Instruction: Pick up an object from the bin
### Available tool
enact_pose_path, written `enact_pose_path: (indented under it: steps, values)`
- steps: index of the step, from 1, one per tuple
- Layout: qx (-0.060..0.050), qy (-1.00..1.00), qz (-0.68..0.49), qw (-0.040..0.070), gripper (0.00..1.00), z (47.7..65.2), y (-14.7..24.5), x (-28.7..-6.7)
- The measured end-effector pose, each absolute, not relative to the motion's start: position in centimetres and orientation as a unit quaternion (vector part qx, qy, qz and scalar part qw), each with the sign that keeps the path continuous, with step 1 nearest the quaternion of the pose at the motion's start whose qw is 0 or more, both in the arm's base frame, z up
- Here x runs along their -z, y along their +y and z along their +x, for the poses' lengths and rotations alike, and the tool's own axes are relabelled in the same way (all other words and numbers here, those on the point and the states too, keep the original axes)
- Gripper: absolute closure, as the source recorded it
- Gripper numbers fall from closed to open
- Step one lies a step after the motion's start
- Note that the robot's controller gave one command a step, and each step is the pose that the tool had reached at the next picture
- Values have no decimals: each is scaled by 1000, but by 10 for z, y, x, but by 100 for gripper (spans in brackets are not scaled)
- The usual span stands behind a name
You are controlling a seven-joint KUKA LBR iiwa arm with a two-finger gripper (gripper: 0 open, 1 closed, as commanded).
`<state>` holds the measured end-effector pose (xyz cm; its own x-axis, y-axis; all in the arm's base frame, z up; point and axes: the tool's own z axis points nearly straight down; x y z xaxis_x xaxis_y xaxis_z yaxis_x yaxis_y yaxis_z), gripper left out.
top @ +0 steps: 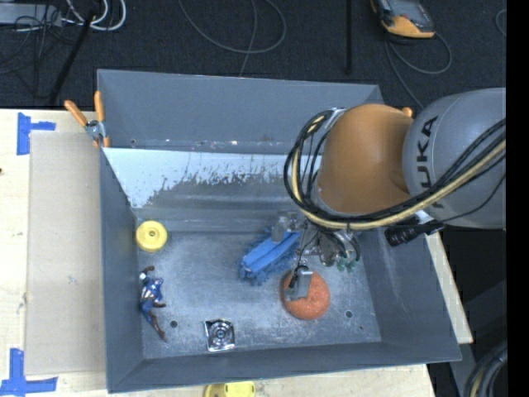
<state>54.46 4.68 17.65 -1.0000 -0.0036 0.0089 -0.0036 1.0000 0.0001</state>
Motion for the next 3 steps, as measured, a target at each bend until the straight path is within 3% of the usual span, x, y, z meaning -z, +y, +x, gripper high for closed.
enact_pose_path:
  steps: [1, 2, 3]
  values:
    - [0, -1000, 1, 1, 0, 546, 47, -181]
    - [1, -1000, -4, -5, 0, 577, 56, -141]
    - [0, -1000, 27, 0, 100, 599, 53, -96]
